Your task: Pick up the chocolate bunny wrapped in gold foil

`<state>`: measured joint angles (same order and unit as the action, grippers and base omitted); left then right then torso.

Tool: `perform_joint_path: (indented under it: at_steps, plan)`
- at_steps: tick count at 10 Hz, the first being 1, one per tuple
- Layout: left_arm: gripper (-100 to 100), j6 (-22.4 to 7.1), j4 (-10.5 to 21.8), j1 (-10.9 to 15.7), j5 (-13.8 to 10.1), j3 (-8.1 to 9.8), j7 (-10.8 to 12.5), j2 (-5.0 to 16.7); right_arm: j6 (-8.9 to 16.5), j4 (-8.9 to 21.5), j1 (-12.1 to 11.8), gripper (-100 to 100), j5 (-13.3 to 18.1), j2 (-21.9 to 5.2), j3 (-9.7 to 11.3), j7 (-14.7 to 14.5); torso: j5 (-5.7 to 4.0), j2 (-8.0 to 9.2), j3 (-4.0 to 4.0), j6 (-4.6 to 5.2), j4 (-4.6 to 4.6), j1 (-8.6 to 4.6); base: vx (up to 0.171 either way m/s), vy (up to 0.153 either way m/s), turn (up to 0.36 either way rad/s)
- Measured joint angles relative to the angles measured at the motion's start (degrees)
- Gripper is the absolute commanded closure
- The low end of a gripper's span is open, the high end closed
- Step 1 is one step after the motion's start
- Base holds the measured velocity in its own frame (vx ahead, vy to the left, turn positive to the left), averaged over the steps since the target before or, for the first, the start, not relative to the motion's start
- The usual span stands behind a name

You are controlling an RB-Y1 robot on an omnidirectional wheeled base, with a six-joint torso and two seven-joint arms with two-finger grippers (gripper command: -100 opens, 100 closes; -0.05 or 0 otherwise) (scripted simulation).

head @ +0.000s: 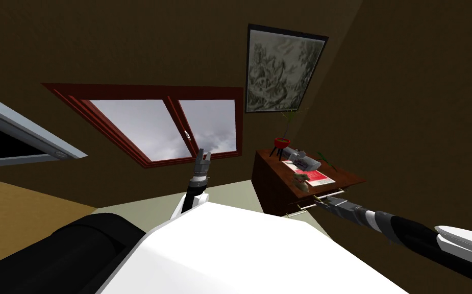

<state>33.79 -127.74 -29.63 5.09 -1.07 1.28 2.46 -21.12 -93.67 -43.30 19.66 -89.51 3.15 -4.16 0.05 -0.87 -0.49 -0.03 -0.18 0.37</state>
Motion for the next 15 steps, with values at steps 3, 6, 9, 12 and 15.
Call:
perform_joint_path:
  at_steps: [3,6,9,12,15]
  plan:
    - [0,0.0,0.0,0.0,0.0,0.01,0.0,0.0,-0.3,-0.3,0.6,0,0.1,-1.5,-1.6,-0.5,-0.01,0.29,0.15,0.08,0.05,-0.09,0.109,0.045,0.049]
    - [0,0.0,0.0,0.0,0.0,0.01,0.0,0.0,-1.0,0.0,-0.4,-100,-1.6,-1.3,-1.9,-2.8,-0.06,0.62,0.36,0.12,0.15,-0.23,0.062,0.015,-0.057]
    - [0,0.0,0.0,0.0,0.0,0.01,0.0,0.0,-2.5,0.8,-1.6,-100,-5.0,-0.9,-1.5,-7.7,-0.08,0.52,0.29,0.08,0.11,-0.25,0.08,0.024,-0.057]
    - [0,0.0,0.0,0.0,0.0,0.01,0.0,0.0,-4.0,1.6,-2.8,-100,-8.4,-0.3,-1.1,-12.5,-0.18,0.34,0.17,-0.03,0.04,-0.27,0.075,0.021,-0.044]
    - [0,0.0,0.0,0.0,0.0,0.01,0.0,0.0,-5.1,2.3,-3.3,-100,-10.7,0.1,-0.7,-16.3,-0.19,0.36,0.18,-0.06,0.05,-0.26,0.045,0.017,-0.033]
